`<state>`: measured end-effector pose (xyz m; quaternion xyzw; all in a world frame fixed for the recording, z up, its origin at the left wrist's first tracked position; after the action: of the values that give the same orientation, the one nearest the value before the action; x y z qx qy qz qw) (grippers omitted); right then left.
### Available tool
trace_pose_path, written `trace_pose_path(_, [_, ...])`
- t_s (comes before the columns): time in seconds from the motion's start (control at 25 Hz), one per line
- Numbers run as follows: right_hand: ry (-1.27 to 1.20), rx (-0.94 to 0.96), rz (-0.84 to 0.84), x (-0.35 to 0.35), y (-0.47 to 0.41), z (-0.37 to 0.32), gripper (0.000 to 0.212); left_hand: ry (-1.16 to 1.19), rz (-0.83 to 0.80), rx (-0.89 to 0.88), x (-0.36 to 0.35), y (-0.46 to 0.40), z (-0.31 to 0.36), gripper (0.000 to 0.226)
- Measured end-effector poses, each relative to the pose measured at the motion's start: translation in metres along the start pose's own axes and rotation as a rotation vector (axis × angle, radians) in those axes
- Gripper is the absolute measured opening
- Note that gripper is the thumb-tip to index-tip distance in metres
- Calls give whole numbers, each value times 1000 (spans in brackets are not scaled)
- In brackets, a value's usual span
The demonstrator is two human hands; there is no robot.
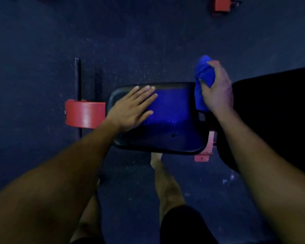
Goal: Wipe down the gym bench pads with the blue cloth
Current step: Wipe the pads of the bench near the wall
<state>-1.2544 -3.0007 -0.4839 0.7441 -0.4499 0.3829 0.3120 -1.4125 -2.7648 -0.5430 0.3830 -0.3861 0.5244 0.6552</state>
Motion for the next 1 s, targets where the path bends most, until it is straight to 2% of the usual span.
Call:
trace_pose_path(0.08, [115, -27, -360, -9, -34, 13, 41, 89, 82, 336, -13, 38, 19, 61])
trace_pose_path(0.12, [126, -78, -480, -16, -41, 18, 36, 86, 112, 451, -21, 53, 30, 63])
trace_pose_path(0.2, [74, -147, -535, -33, -49, 23, 25, 43, 182, 557, -36, 70, 38, 63])
trace_pose_path(0.24, [39, -167, -515, -40, -57, 21, 27, 30, 220, 543, -40, 69, 35, 62])
trace_pose_path(0.32, [63, -61, -594, -55, -68, 6, 27, 12, 283, 499, -40, 67, 30, 58])
trace_pose_path(0.44, [35, 263, -791, -97, -82, -68, 36, 54, 350, 423, -37, 73, 35, 53])
trace_pose_path(0.56, [85, 591, -948, -163, -76, -160, 54, 107, 326, 343, -34, 77, 29, 50])
trace_pose_path(0.64, [106, 706, -961, -182, -73, -188, 47, 69, 304, 286, -38, 82, 26, 52])
trace_pose_path(0.72, [44, 757, -929, -162, -71, -174, 42, 33, 325, 279, -40, 84, 25, 54])
trace_pose_path(0.84, [78, 583, -848, -104, -69, -91, 46, 26, 333, 286, -38, 83, 27, 54])
trace_pose_path(0.92, [266, 291, -677, -61, -60, -22, 60, 24, 324, 299, -35, 83, 28, 55])
trace_pose_path(1.0, [320, -41, -480, -34, -42, 20, 66, 24, 321, 296, -35, 81, 27, 57])
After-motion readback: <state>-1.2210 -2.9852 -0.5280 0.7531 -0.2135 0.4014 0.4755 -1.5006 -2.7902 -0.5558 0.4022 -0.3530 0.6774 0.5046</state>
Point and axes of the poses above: each hand's wrist, its own y-axis away from the middle knuckle, its own x-axis out of the back of the hand, z = x × y, the point moved 4 cm from there along -y, towards the middle knuckle, and after that the axes turned 11 degrees about x, right-handed, at the moved point
